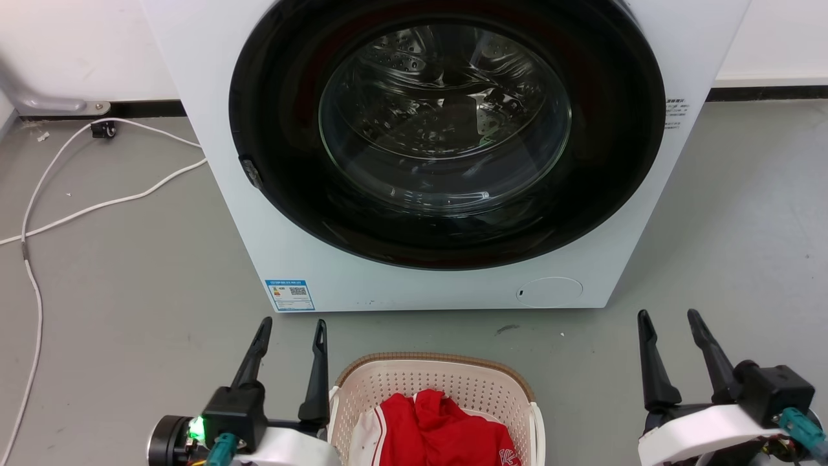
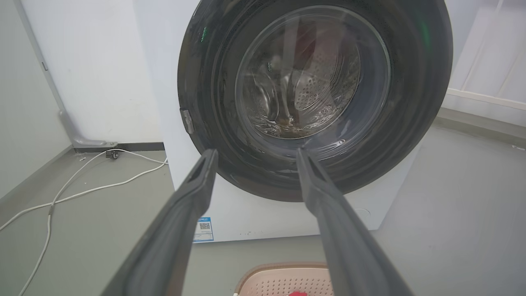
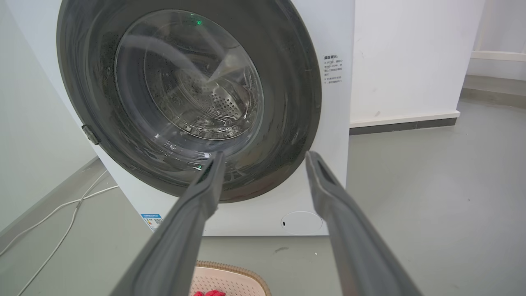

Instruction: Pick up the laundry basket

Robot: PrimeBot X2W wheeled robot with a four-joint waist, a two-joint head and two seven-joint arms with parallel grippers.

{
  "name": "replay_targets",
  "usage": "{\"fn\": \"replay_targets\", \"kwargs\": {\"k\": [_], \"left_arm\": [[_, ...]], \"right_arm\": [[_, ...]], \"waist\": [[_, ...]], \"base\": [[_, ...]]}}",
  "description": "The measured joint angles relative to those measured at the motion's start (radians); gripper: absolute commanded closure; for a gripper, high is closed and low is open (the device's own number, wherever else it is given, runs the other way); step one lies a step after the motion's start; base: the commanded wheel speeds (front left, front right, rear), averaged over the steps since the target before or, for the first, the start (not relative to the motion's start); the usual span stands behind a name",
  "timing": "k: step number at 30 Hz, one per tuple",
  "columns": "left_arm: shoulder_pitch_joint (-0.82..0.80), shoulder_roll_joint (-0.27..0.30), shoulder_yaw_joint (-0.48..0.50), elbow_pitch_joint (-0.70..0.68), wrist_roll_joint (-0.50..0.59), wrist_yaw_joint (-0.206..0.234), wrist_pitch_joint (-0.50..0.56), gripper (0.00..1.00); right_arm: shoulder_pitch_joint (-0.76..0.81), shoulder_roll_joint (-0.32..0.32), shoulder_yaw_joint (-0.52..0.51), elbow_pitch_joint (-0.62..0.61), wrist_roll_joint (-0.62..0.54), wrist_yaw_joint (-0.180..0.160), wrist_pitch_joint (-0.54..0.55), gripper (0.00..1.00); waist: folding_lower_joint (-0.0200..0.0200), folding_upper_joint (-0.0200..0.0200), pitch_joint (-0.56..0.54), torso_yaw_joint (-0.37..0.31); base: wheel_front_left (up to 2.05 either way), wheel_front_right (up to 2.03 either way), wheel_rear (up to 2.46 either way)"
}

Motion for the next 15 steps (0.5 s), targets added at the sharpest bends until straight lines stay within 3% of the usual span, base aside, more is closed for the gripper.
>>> {"fn": "replay_targets", "kwargs": {"k": [12, 15], "left_arm": [[0.004, -0.004, -0.02, 0.021, 0.064, -0.001, -0.022, 0.0], [0.012, -0.017, -0.005, 0.011, 0.069, -0.024, -0.03, 0.0]], "right_arm": [[0.004, -0.001, 0.005, 0.033, -0.108, 0.0, -0.024, 0.0], [0.004, -0.001, 0.003, 0.033, -0.116, 0.0, -0.029, 0.0]], "waist": [[0.0, 0.0, -0.001, -0.001], [0.0, 0.0, 0.0, -0.001]], "base": [[0.0, 0.0, 0.0], [0.0, 0.0, 0.0]]}}
